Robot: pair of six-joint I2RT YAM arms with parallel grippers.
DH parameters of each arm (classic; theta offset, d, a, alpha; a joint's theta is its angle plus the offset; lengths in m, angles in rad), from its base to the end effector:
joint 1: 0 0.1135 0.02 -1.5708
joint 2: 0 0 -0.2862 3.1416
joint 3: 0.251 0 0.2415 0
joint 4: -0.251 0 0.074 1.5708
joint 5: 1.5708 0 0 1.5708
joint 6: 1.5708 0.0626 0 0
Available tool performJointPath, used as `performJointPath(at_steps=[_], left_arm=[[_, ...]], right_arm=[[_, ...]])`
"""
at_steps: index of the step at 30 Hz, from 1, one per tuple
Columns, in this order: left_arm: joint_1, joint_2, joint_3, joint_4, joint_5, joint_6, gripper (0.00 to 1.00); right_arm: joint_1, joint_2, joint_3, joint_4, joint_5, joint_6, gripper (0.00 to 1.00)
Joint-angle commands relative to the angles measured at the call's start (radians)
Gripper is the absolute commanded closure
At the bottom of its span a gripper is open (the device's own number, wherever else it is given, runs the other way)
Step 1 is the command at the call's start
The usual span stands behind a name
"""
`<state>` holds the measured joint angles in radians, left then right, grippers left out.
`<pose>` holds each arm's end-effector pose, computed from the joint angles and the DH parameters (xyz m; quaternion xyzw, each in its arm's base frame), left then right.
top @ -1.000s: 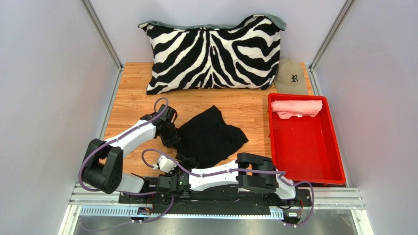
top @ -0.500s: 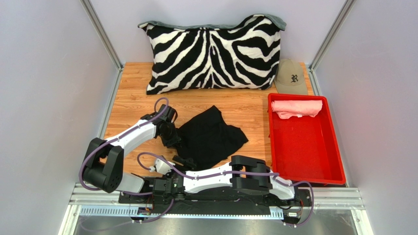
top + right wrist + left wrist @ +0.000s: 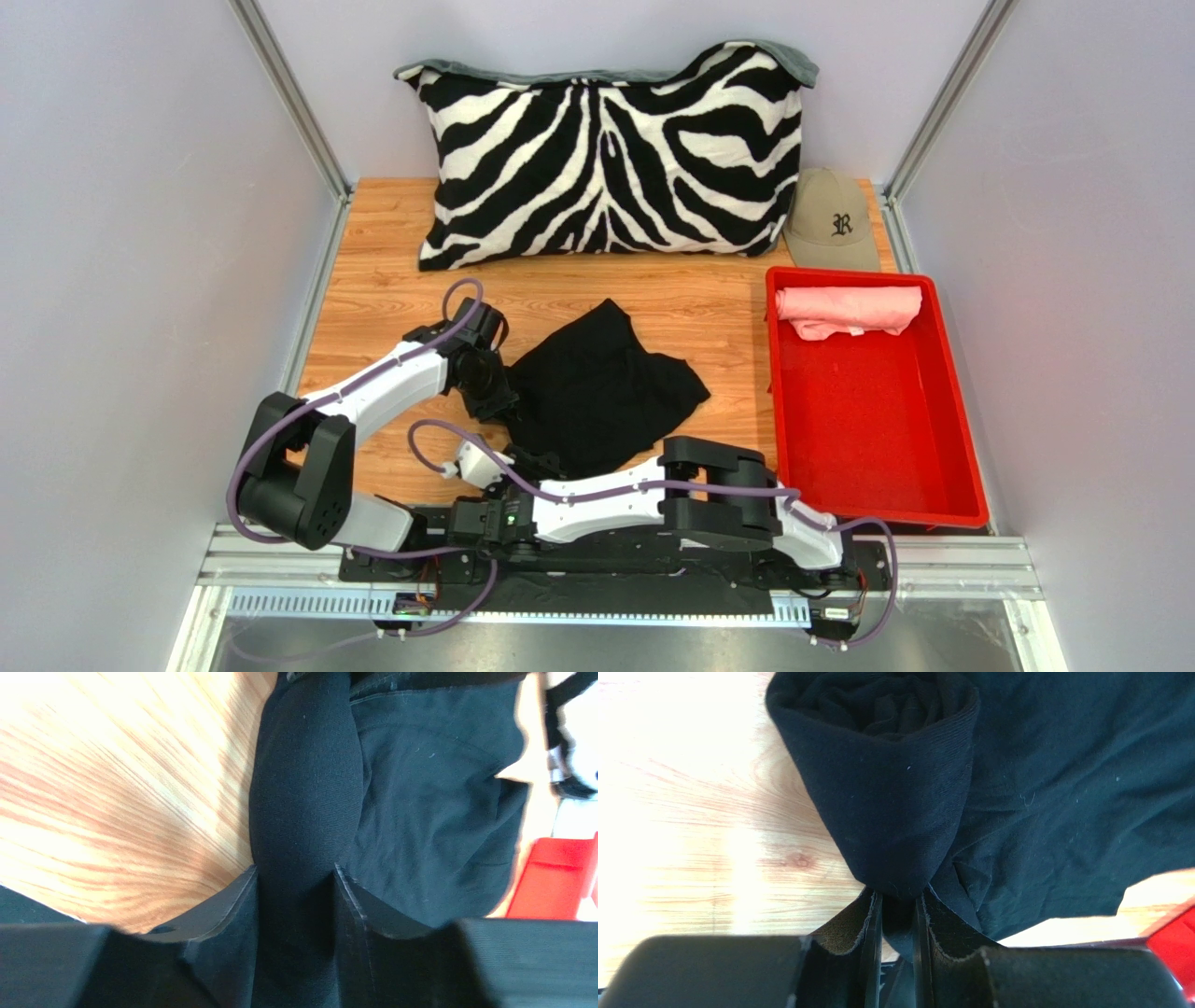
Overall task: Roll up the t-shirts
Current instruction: Roll the T-shirt to the center of the board.
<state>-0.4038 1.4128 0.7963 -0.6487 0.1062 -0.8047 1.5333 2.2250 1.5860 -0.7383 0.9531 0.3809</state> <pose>0.2195 -0.1010 0.1799 -0.1886 0.9688 -0.1295 0.0953 0.0675 0.4367 0.1410 -0.4447 0.7658 -0.1928 0.4227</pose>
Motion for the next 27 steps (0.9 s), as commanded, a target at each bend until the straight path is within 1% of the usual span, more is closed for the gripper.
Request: performJointPath(at_steps=[1, 3, 4, 6, 7, 8, 9, 10, 11, 12, 13, 14, 15, 16, 18, 19, 20, 21, 22, 24, 25, 26, 27], left_arm=[[-0.001, 0.000, 0.040, -0.014, 0.009, 0.021, 0.81], [0.000, -0.009, 0.043, -0.006, 0.018, 0.027, 0.80], [0.000, -0.018, 0.046, -0.003, 0.021, 0.029, 0.78], [0.005, -0.029, 0.063, 0.001, 0.038, 0.044, 0.61], [0.008, -0.044, 0.070, 0.003, 0.041, 0.050, 0.53], [0.016, -0.054, 0.079, 0.007, 0.047, 0.065, 0.45], [0.022, -0.060, 0.099, 0.006, 0.056, 0.070, 0.42], [0.028, -0.078, 0.109, 0.006, 0.061, 0.076, 0.40], [0.036, -0.086, 0.118, 0.006, 0.069, 0.088, 0.38], [0.054, -0.092, 0.136, 0.006, 0.088, 0.094, 0.38], [0.062, -0.106, 0.142, 0.001, 0.093, 0.099, 0.38], [0.071, -0.113, 0.146, 0.001, 0.098, 0.102, 0.38], [0.086, -0.121, 0.146, 0.004, 0.108, 0.104, 0.38], [0.092, -0.139, 0.141, 0.006, 0.112, 0.104, 0.38], [0.100, -0.158, 0.123, 0.023, 0.130, 0.104, 0.39], [0.100, -0.176, 0.110, 0.032, 0.138, 0.104, 0.40], [0.100, -0.187, 0.098, 0.043, 0.144, 0.095, 0.40], [0.100, -0.195, 0.066, 0.073, 0.164, 0.090, 0.40], [0.100, -0.212, 0.048, 0.095, 0.176, 0.085, 0.40], [0.100, -0.221, -0.006, 0.167, 0.213, 0.065, 0.40], [0.099, -0.224, -0.025, 0.191, 0.222, 0.050, 0.39], [0.100, -0.224, -0.058, 0.222, 0.242, 0.044, 0.39], [0.100, -0.215, -0.072, 0.274, 0.250, 0.036, 0.39]], right_arm=[[-0.041, -0.137, -0.112, 0.144, -0.109, 0.010, 0.65], [-0.062, -0.183, -0.171, 0.192, -0.163, 0.010, 0.68], [-0.071, -0.227, -0.193, 0.244, -0.222, 0.009, 0.70], [-0.103, -0.280, -0.265, 0.296, -0.293, 0.015, 0.71], [-0.117, -0.330, -0.286, 0.348, -0.368, 0.022, 0.71], [-0.130, -0.355, -0.316, 0.373, -0.405, 0.038, 0.71], [-0.163, -0.376, -0.363, 0.399, -0.445, 0.050, 0.71], [-0.180, -0.399, -0.391, 0.445, -0.533, 0.059, 0.71], [-0.202, -0.437, -0.411, 0.467, -0.583, 0.073, 0.72], [-0.249, -0.458, -0.464, 0.491, -0.632, 0.108, 0.72], [-0.277, -0.475, -0.490, 0.548, -0.733, 0.127, 0.72], [-0.303, -0.505, -0.515, 0.575, -0.787, 0.150, 0.72], [-0.359, -0.514, -0.544, 0.603, -0.839, 0.192, 0.72], [-0.387, -0.521, -0.587, 0.658, -0.934, 0.219, 0.72], [-0.462, -0.533, -0.633, 0.714, -1.034, 0.263, 0.72], [-0.484, -0.533, -0.674, 0.781, -1.113, 0.312, 0.72], [-0.508, -0.531, -0.693, 0.812, -1.152, 0.335, 0.72], [-0.548, -0.521, -0.710, 0.844, -1.190, 0.366, 0.72], [-0.570, -0.512, -0.733, 0.917, -1.268, 0.424, 0.72], [-0.628, -0.490, -0.793, 1.008, -1.344, 0.493, 0.72], [-0.647, -0.463, -0.813, 1.104, -1.410, 0.563, 0.72], [-0.662, -0.446, -0.848, 1.149, -1.439, 0.593, 0.72], [-0.689, -0.430, -0.865, 1.234, -1.486, 0.622, 0.72]])
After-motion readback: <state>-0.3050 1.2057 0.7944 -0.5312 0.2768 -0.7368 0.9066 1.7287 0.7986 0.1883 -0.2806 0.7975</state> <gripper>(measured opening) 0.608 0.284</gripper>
